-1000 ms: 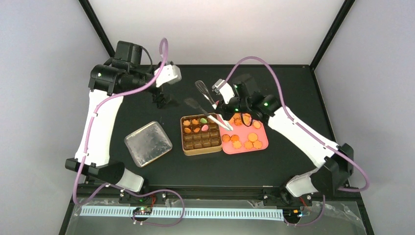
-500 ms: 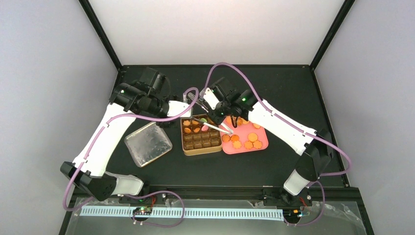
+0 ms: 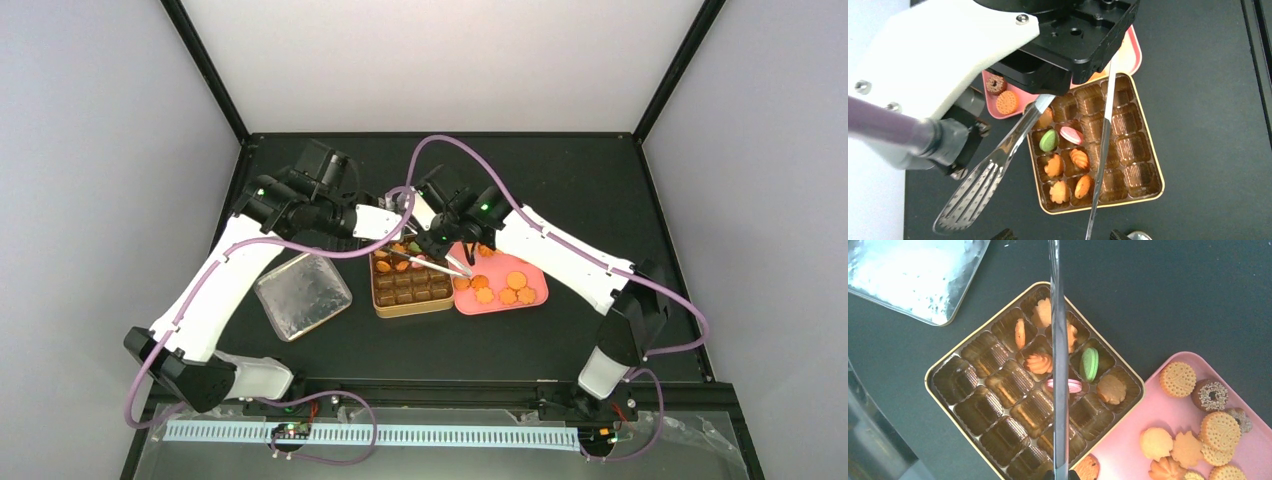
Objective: Pack the cookies
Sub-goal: Pass from the right arm to the left
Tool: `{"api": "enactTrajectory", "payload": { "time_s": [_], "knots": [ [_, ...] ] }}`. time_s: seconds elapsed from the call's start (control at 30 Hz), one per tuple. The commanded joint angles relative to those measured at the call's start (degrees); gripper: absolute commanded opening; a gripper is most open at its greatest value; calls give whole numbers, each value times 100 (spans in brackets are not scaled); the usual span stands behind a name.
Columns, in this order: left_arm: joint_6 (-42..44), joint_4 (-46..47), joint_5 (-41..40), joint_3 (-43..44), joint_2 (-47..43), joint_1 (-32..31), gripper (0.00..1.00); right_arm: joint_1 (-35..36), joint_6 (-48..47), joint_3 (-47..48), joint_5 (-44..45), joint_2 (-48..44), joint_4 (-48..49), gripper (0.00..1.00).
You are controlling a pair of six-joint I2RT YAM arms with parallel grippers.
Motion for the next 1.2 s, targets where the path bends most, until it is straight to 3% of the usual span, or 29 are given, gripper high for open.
{"api": "enactTrajectory", "payload": {
  "time_s": [0.0, 0.27, 0.53, 0.67, 0.77, 0.8, 0.87, 1.0, 1.13, 1.17],
  "knots": [
    [133, -210, -384, -123, 147, -80, 47, 113, -4, 288, 128, 22, 52, 1],
    [97, -459, -614, -87, 324, -91, 36, 164, -25, 344, 144, 65, 34, 1],
    [77, -446, -497, -170, 297, -97, 2, 182, -10, 350, 106, -23, 122, 1],
    [51, -453, -418, -171, 294, -92, 2, 179, 32, 296, 239, -169, 310, 2],
    [-38, -412, -267, -138, 284, -93, 1, 185, 37, 385, 396, -264, 357, 8],
    [-72, -419, -208, -116, 295, -99, 2, 176, 27, 387, 424, -319, 409, 12],
    [-171, -420, -80, -42, 337, -94, 2, 159, 38, 357, 540, -485, 580, 38],
    [-487, -392, 171, 74, 426, -100, 2, -118, 313, 228, 717, -999, 1081, 73],
    [-855, -259, 345, 102, 541, -88, 2, -762, 851, -94, 305, -1658, 1644, 98],
    [-945, -238, 422, 128, 572, -86, 1, -921, 988, -297, 64, -1858, 1880, 99]
  ]
}}
